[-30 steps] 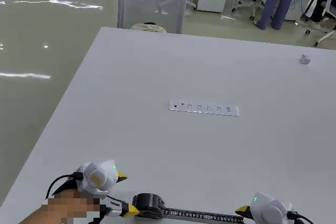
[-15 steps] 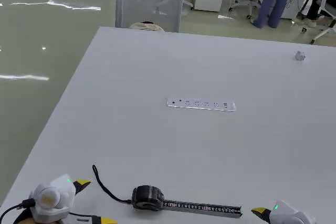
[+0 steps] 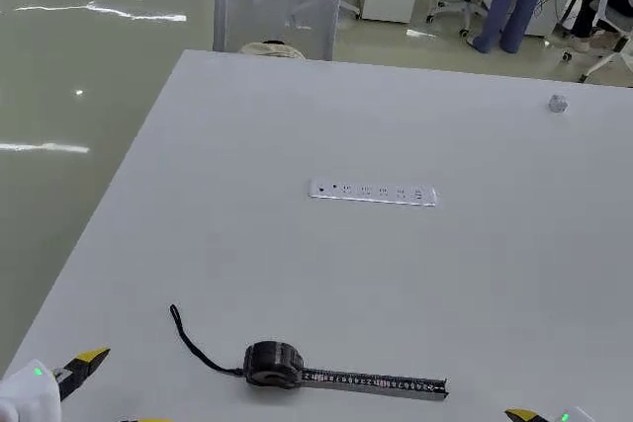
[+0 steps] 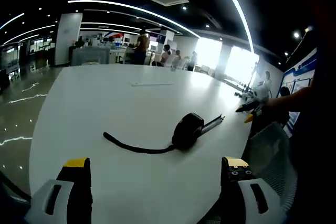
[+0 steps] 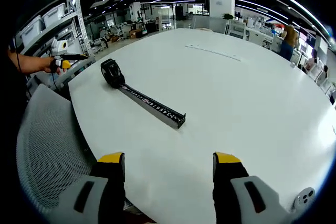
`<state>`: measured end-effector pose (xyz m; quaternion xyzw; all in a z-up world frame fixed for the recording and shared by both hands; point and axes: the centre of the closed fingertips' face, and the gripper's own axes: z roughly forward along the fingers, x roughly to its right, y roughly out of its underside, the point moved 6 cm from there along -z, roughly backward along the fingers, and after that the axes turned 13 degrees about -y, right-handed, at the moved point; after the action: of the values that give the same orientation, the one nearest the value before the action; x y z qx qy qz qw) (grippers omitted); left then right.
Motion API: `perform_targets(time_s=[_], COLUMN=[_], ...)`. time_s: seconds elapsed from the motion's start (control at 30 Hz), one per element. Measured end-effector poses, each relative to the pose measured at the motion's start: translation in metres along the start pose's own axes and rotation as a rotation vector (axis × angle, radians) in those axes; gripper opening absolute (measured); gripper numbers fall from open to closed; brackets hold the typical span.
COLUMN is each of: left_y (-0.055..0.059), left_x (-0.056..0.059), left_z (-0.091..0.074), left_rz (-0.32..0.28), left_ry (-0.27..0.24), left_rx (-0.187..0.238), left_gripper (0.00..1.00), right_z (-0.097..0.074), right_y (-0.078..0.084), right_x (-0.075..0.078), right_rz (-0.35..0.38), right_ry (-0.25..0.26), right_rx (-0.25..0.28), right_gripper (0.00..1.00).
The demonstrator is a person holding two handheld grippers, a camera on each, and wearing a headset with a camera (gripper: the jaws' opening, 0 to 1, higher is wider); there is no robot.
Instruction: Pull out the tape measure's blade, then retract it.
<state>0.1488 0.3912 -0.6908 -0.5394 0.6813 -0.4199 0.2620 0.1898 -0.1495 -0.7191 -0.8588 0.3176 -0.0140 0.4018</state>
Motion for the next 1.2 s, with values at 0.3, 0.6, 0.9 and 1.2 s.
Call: perform_targets(time_s=[0.3, 0.6, 0.9, 1.2], left_y=[0.013, 0.021, 0.023, 0.015], left_x=[0.004, 0.004, -0.012, -0.003], left_z=[-0.017, -0.024, -0.038, -0.042], left_rz=[-0.018, -0.007, -0.024, -0.018], left_ry=[-0.031, -0.035, -0.086, -0.098], left_rx=[0.015, 0.016, 0.006, 0.027], left_gripper=[1.00, 1.00, 1.00, 1.00], right_z=[-0.023, -0.042, -0.045, -0.045], right_y=[0.008, 0.026, 0.029, 0.033], right_x=[-0.004, -0.006, -0.014, -0.016], right_rz=[-0.028, 0.017, 0.027, 0.026], right_ry=[0.039, 0.077, 0.080, 0.069], right_rx=[0.059, 0.083, 0.070, 0.052], right_gripper=[0.98, 1.00, 1.00, 1.00])
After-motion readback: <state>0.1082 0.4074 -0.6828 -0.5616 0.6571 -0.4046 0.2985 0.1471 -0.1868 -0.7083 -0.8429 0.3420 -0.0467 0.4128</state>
